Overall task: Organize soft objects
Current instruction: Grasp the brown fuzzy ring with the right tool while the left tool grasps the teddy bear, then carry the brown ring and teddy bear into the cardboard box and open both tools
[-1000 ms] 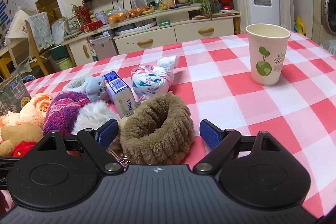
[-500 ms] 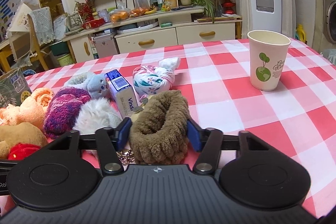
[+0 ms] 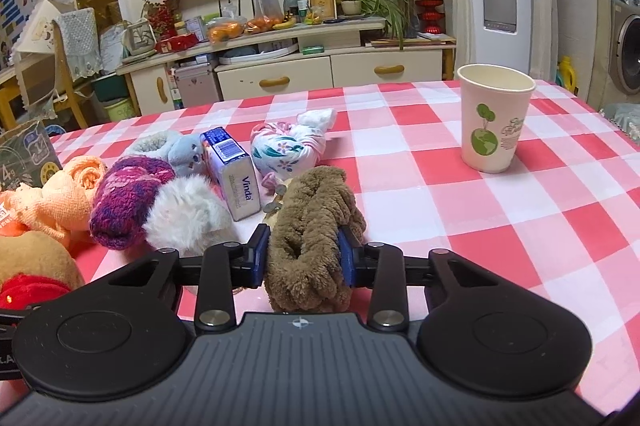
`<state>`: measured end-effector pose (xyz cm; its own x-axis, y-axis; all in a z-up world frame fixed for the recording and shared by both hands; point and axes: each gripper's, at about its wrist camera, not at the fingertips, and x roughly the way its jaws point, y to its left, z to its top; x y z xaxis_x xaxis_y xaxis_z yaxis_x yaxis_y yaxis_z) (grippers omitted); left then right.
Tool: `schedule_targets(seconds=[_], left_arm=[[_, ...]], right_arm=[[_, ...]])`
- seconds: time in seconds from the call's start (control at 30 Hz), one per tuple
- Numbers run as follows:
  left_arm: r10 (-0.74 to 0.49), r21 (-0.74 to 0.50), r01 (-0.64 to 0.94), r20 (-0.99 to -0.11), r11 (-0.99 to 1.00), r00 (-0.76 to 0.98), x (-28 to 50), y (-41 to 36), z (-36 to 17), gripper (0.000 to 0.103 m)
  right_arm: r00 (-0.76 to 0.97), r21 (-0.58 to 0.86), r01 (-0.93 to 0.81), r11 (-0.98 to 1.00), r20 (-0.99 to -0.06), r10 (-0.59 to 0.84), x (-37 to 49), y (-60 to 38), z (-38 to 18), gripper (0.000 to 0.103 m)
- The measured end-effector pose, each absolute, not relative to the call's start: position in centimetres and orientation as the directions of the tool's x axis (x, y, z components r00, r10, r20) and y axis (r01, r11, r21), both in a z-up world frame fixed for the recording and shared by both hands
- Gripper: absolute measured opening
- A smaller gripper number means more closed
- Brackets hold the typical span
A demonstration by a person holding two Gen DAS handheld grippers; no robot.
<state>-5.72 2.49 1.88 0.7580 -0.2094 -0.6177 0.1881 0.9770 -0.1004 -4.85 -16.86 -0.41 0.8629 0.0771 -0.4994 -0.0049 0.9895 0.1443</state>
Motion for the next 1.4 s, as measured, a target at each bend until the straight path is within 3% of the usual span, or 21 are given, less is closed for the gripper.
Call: schedule_targets(seconds=[0.67,1.13,1.4], left_arm=[[-0.267,-0.157,0.216,-0.556,0.964,0.787,-8.6,3.9,5.6,0.079],[-0.29,-0.236,0.195,-0.493,0.952,0.82,-9.9,8.1,9.2,0.079],[-0.236,-0.225,0.144,-0.465,0.964,0.853,-9.9,12.3,10.9,0.079]], right_arm=[[0.87,0.215,0.023,0.976,-0.486,0.087,-8.5,-16.9,0.6,0.043],[0.881,0.203,-0.054,0.978,-0.452,0.142,-11.4,-14.3,3.7,0.043],[0.881,0.175,-0.141,0.974,-0.426,0.204,-11.7,-11.1,6.0,0.043]])
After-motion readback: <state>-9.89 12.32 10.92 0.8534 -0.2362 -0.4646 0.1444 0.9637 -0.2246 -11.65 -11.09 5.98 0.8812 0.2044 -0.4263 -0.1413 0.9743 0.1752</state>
